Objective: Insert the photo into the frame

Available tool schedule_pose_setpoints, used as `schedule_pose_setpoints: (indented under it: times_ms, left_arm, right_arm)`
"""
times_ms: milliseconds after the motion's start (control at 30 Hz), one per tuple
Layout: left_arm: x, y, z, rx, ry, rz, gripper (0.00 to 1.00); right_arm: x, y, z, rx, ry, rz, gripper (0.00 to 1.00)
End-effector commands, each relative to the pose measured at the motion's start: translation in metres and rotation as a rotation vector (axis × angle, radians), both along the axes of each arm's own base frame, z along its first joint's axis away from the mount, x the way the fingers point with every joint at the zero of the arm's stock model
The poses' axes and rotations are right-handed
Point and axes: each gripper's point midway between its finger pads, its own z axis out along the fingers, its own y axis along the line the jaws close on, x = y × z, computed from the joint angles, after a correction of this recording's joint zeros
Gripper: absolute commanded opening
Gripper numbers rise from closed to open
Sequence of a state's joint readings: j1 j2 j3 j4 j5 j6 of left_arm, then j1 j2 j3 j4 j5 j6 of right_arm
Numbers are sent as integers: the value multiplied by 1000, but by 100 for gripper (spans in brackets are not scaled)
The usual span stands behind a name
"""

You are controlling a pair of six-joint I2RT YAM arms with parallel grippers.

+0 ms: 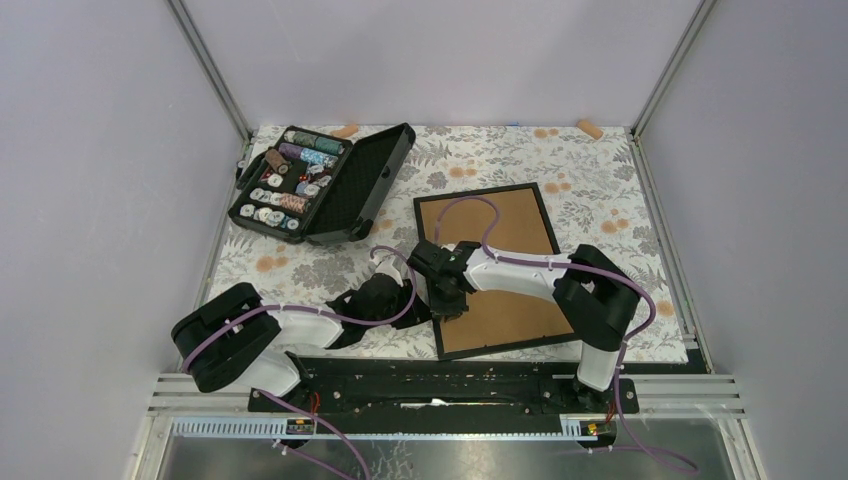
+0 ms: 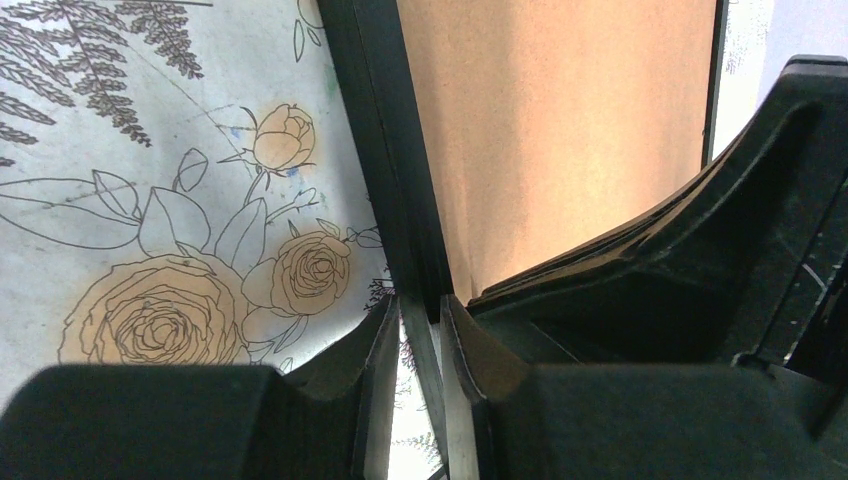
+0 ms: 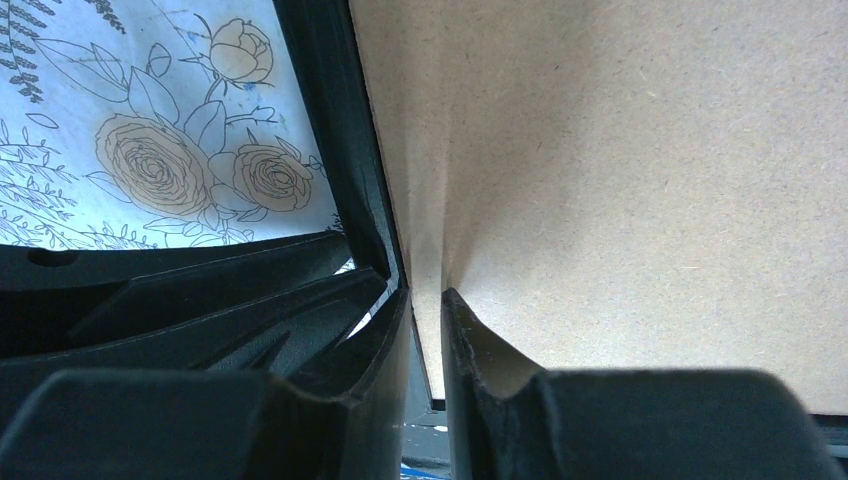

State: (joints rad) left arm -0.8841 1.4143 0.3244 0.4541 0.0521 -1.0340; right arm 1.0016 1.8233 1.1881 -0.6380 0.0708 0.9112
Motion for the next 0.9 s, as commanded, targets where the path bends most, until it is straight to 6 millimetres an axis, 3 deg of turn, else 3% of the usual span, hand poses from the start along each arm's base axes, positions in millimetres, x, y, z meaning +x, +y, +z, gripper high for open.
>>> schedule_pose_setpoints:
  times_ms: [0, 300, 567, 867]
  left_arm:
    - [-26, 45, -51, 219, 103, 9, 24]
    - [-29, 47, -58, 234, 126, 15, 23]
    - [-30, 49, -57, 238, 130, 17, 23]
    - [-33, 58, -74, 290, 170, 45, 20]
  right_arm:
    - [-15, -35, -12, -144, 14, 1, 23]
    - [-22, -46, -14, -133, 12, -23, 23]
    - [-24, -45, -30, -146, 34, -20, 23]
    - [-26, -74, -33, -175, 47, -71, 19]
